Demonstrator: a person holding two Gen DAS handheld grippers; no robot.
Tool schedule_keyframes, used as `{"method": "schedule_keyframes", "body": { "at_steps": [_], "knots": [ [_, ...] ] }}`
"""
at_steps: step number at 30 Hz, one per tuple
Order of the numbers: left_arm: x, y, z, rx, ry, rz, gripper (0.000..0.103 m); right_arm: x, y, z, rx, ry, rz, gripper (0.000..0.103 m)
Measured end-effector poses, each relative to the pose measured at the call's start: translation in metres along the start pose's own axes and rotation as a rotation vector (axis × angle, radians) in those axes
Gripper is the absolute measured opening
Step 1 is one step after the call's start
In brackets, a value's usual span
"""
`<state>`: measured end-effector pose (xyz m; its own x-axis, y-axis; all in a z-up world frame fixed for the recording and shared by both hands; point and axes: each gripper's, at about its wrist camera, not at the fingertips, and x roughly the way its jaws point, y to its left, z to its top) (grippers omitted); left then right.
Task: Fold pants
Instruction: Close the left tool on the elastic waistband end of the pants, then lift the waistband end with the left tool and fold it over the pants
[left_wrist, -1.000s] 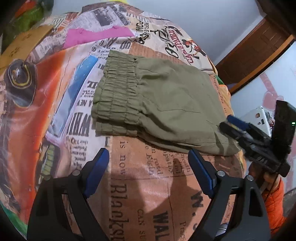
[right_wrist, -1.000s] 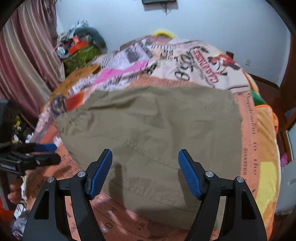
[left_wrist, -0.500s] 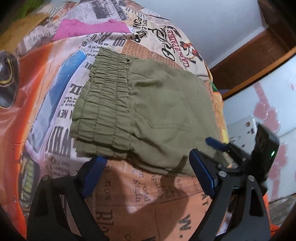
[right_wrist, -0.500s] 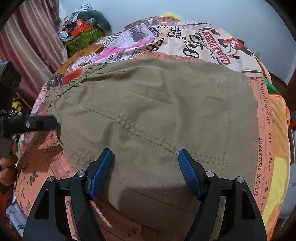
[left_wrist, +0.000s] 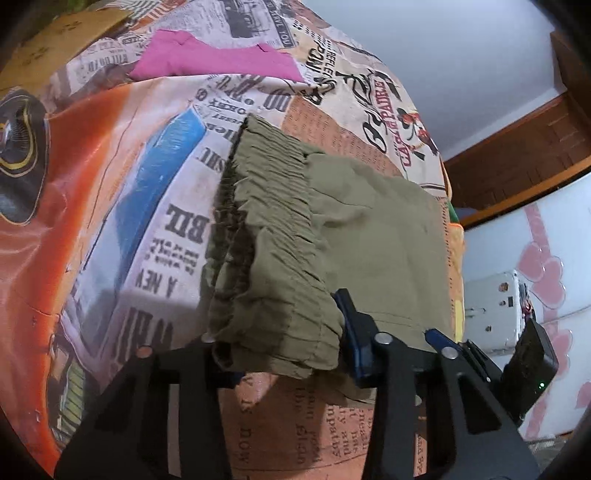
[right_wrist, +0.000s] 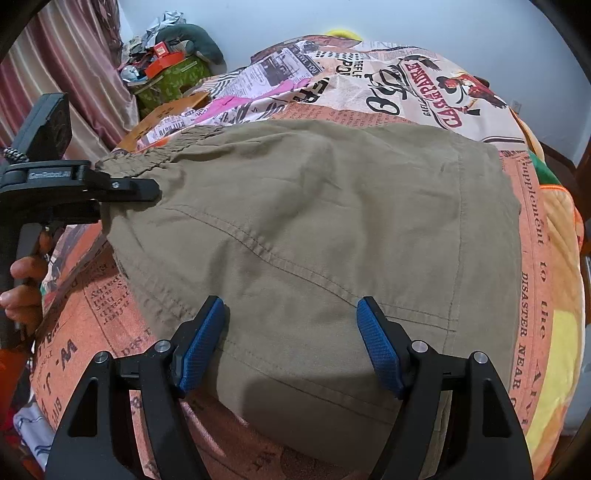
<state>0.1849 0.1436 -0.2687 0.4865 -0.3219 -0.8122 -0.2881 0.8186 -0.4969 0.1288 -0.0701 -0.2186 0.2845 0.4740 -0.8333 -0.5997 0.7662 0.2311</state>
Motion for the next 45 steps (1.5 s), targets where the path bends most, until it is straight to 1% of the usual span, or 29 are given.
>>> {"method": "schedule_keyframes", "body": {
  "at_steps": [3,5,9,11,17,20,25,29,31,33,37,39,45],
  "knots": [
    [-0.004,-0.009,-0.006,0.056,-0.040,0.067,0.037,-0.001,0.000,-0.001,0.001,-0.001,0.002,0.071],
    [-0.007,-0.014,-0.008,0.083,-0.062,0.096,0.036,-0.002,0.000,-0.001,0.001,-0.002,0.005,0.071],
    [-0.015,-0.013,-0.009,0.092,-0.075,0.091,0.035,-0.005,-0.001,-0.002,0.009,-0.008,0.013,0.071],
    [-0.023,-0.013,-0.012,0.109,-0.094,0.117,0.035,-0.008,0.000,-0.004,0.012,-0.012,0.018,0.071],
    [-0.050,-0.015,-0.019,0.174,-0.191,0.249,0.035,-0.020,0.002,-0.009,0.028,-0.032,0.028,0.070],
    [-0.064,-0.019,-0.022,0.237,-0.252,0.350,0.035,-0.030,-0.001,-0.011,0.055,-0.057,0.030,0.070],
    [-0.079,-0.033,-0.026,0.343,-0.331,0.477,0.035,-0.047,-0.013,-0.016,0.114,-0.111,0.000,0.070],
    [-0.083,-0.053,-0.030,0.420,-0.375,0.517,0.035,-0.052,-0.026,-0.024,0.152,-0.125,-0.054,0.070],
    [-0.084,-0.065,-0.030,0.452,-0.393,0.521,0.035,-0.045,-0.033,-0.028,0.171,-0.101,-0.072,0.070],
    [-0.086,-0.076,-0.030,0.475,-0.409,0.505,0.034,-0.037,-0.036,-0.033,0.186,-0.071,-0.068,0.070],
    [-0.090,-0.103,-0.026,0.514,-0.426,0.431,0.032,-0.036,-0.044,-0.039,0.225,-0.077,-0.030,0.070],
    [-0.090,-0.117,-0.027,0.535,-0.427,0.397,0.031,-0.037,-0.046,-0.041,0.230,-0.078,-0.027,0.070],
    [-0.080,-0.157,-0.032,0.608,-0.423,0.332,0.030,-0.037,-0.045,-0.045,0.234,-0.084,-0.016,0.070]
  ]
}}
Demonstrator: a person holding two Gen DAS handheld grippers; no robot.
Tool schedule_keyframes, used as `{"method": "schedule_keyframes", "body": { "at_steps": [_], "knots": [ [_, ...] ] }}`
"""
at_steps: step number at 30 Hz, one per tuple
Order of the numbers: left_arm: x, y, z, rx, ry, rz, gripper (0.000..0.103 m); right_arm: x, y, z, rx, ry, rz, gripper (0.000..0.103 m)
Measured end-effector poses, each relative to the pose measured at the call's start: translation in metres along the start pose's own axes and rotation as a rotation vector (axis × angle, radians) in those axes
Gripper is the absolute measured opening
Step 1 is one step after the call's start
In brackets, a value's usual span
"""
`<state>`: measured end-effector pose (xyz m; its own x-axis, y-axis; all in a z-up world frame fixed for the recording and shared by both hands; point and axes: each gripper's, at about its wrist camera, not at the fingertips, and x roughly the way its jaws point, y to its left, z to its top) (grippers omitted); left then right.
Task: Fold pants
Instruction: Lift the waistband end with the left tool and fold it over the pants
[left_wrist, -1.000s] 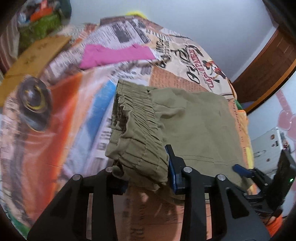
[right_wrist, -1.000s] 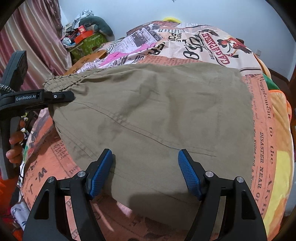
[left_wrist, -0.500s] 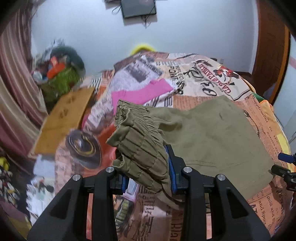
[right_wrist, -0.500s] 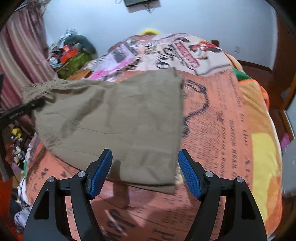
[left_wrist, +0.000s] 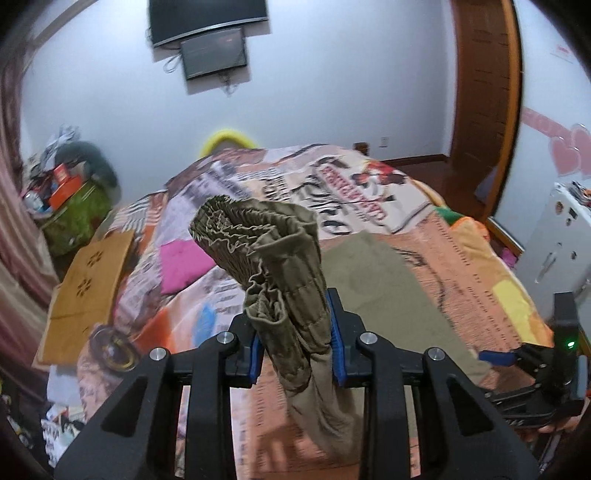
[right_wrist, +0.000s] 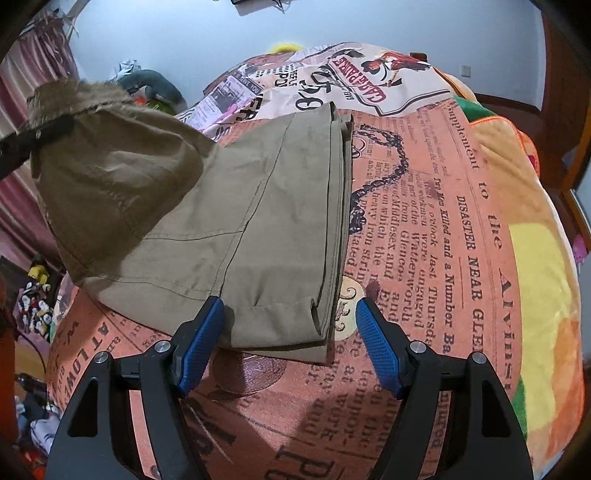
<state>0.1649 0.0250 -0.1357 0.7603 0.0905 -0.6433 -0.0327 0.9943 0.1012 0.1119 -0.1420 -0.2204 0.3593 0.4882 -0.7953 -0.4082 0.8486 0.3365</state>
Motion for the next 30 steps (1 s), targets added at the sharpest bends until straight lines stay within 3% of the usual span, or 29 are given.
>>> {"method": "schedule_keyframes", "body": {
  "at_steps": [7,15,25,30],
  "knots": [
    [0.012,-0.041,0.011,0.033,0.032,-0.150,0.029,-0.001,0.001,-0.001,-0.006,-0.007,-0.001,0.070],
    [0.042,-0.086,-0.002,0.072,0.152,-0.278,0.028,-0.004,0.004,-0.002,-0.005,-0.015,-0.011,0.070],
    [0.079,-0.102,-0.023,0.052,0.307,-0.364,0.028,-0.010,0.004,-0.002,-0.005,-0.016,-0.025,0.070],
    [0.077,-0.106,-0.024,0.070,0.325,-0.361,0.031,-0.022,0.003,-0.005,0.003,-0.030,-0.037,0.070]
  ]
}}
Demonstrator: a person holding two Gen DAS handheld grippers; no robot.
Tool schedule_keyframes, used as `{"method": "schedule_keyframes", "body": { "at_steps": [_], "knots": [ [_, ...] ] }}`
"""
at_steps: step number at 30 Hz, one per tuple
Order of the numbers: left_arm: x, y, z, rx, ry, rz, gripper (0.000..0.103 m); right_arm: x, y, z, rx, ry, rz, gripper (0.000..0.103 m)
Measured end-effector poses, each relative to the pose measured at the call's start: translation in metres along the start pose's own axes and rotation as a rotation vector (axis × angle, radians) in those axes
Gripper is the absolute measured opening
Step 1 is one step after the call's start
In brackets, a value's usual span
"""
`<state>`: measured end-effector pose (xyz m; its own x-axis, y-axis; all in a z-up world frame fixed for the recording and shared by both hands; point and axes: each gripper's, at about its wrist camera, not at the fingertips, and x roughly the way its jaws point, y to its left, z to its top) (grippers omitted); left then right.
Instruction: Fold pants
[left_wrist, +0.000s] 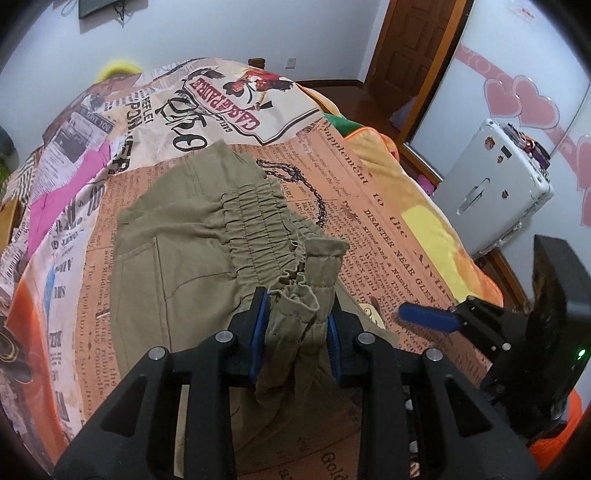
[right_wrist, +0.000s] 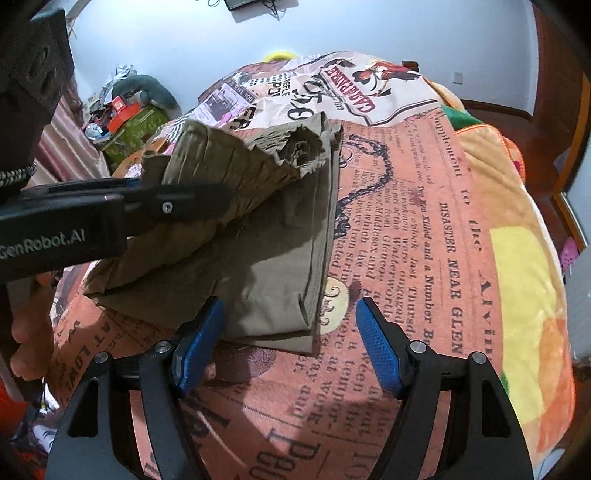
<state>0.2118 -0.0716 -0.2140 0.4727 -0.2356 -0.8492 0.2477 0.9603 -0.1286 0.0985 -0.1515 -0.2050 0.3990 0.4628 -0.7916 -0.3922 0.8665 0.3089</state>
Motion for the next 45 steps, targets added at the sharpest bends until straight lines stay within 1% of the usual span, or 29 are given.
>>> {"method": "schedule_keyframes", "body": {
  "at_steps": [1,3,4,5,6,8,9,12,15,16,19,21,23,26,28,29,32,34,38,43,45],
  "knots": [
    [-0.002,0.000,0.000,-0.001,0.003,-0.007,0.032,-0.004,-0.001,-0.001,0.005,-0.009,-0.001,0.070],
    [-0.006,0.001,0.000,-0.011,0.006,-0.028,0.040,-0.011,-0.002,-0.002,0.015,-0.024,-0.001,0.070],
    [-0.008,0.002,0.000,-0.017,0.006,-0.040,0.041,-0.016,-0.004,-0.002,0.022,-0.032,-0.003,0.070],
    [-0.012,0.003,-0.001,-0.023,0.000,-0.054,0.043,-0.017,-0.005,-0.001,0.026,-0.038,-0.006,0.070],
    [-0.017,0.004,-0.002,-0.029,-0.011,-0.065,0.046,-0.020,-0.006,0.000,0.031,-0.046,-0.009,0.070],
    [-0.026,0.009,-0.005,-0.047,-0.033,-0.069,0.055,-0.027,-0.009,0.002,0.044,-0.064,-0.012,0.070],
    [-0.030,0.012,-0.006,-0.054,-0.043,-0.065,0.055,-0.031,-0.009,0.003,0.050,-0.074,-0.012,0.070],
    [-0.040,0.028,-0.013,-0.079,-0.056,-0.032,0.056,-0.042,-0.010,0.008,0.055,-0.107,-0.008,0.070],
    [-0.041,0.047,-0.021,-0.095,-0.053,0.046,0.056,-0.048,-0.009,0.014,0.054,-0.128,0.008,0.070],
    [-0.039,0.054,-0.025,-0.094,-0.040,0.080,0.056,-0.049,-0.007,0.017,0.052,-0.135,0.013,0.070],
    [-0.030,0.066,-0.041,-0.089,0.005,0.125,0.056,-0.049,0.000,0.026,0.044,-0.161,0.024,0.070],
    [-0.023,0.070,-0.053,-0.082,0.038,0.140,0.057,-0.045,0.006,0.031,0.038,-0.169,0.027,0.070],
    [-0.017,0.072,-0.067,-0.091,0.056,0.140,0.058,-0.041,0.012,0.034,0.026,-0.174,0.026,0.070],
    [-0.018,0.075,-0.078,-0.103,0.038,0.140,0.062,-0.030,0.021,0.036,0.006,-0.160,0.028,0.070],
    [-0.022,0.078,-0.080,-0.108,0.036,0.127,0.063,-0.020,0.025,0.035,-0.005,-0.141,0.020,0.070],
    [-0.022,0.079,-0.079,-0.110,0.038,0.124,0.065,-0.015,0.026,0.033,-0.010,-0.128,0.013,0.070],
    [-0.026,0.085,-0.079,-0.116,0.039,0.124,0.065,-0.001,0.027,0.027,-0.026,-0.073,-0.045,0.070],
    [-0.029,0.091,-0.076,-0.122,0.034,0.129,0.066,0.000,0.024,0.022,-0.025,-0.069,-0.046,0.070],
    [-0.031,0.115,-0.062,-0.155,0.022,0.185,0.065,0.000,0.018,0.018,-0.014,-0.051,-0.040,0.070],
    [-0.026,0.149,-0.031,-0.196,-0.001,0.218,0.066,0.002,0.017,0.015,-0.014,-0.045,-0.033,0.070],
    [-0.018,0.159,-0.017,-0.204,0.001,0.213,0.067,0.002,0.015,0.014,-0.001,-0.044,-0.023,0.070]
  ]
}}
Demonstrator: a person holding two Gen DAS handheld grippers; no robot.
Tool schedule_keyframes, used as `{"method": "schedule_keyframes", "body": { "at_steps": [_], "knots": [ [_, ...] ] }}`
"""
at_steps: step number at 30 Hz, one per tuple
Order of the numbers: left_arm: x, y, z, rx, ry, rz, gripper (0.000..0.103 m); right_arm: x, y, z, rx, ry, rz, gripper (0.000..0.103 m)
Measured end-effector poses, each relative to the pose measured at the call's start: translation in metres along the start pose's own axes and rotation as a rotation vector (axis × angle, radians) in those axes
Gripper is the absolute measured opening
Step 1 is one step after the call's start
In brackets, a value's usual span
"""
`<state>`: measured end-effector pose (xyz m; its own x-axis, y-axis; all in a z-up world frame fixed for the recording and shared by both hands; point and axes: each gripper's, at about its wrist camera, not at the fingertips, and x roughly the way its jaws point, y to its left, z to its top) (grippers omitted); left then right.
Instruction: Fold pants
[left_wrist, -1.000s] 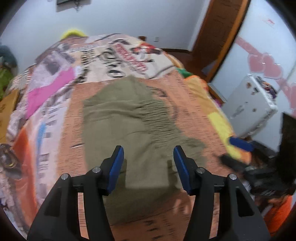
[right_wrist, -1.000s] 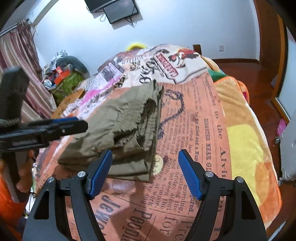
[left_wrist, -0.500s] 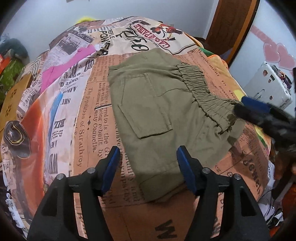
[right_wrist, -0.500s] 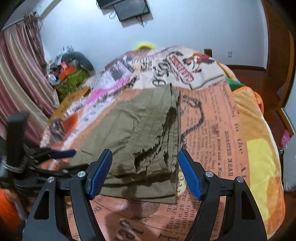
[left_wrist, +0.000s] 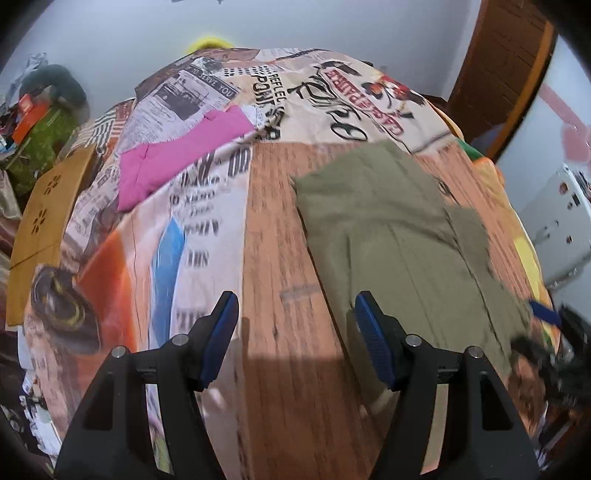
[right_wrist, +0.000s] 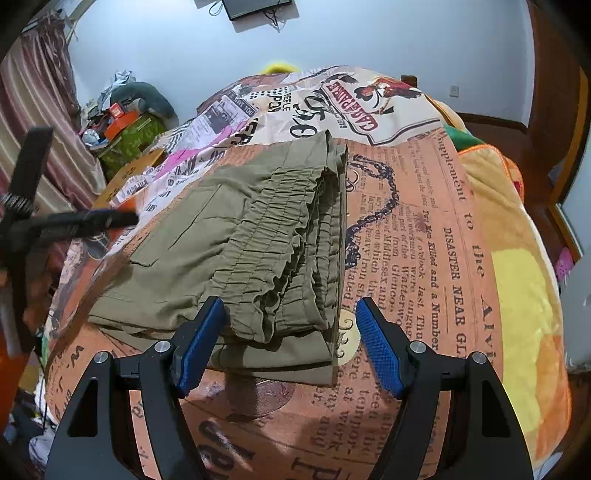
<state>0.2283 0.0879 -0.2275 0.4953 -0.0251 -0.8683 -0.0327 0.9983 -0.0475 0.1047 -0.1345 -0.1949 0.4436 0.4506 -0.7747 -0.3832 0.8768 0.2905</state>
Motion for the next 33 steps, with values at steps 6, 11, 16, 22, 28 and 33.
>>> {"method": "schedule_keyframes", "body": {
  "at_steps": [6,11,16,22,28,33],
  "knots": [
    [0.044,0.001,0.042,0.026,0.049,0.029,0.069,0.001,-0.006,-0.003,0.036,0.005,0.027,0.070],
    [0.077,-0.008,0.069,0.053,0.077,0.043,0.069,0.001,-0.007,-0.002,0.025,0.006,0.027,0.071],
    [0.109,-0.008,0.088,0.026,0.141,-0.025,0.069,0.003,-0.009,-0.002,0.029,0.017,0.043,0.073],
    [0.135,-0.008,0.089,0.013,0.155,-0.054,0.061,0.006,-0.014,0.000,0.039,0.017,0.058,0.073],
    [0.134,-0.012,0.090,0.019,0.140,-0.066,0.020,0.008,-0.019,0.002,0.037,0.015,0.058,0.074],
    [0.123,-0.003,0.083,-0.022,0.122,-0.054,0.015,0.007,-0.023,0.003,0.046,0.007,0.039,0.074]
  ]
}}
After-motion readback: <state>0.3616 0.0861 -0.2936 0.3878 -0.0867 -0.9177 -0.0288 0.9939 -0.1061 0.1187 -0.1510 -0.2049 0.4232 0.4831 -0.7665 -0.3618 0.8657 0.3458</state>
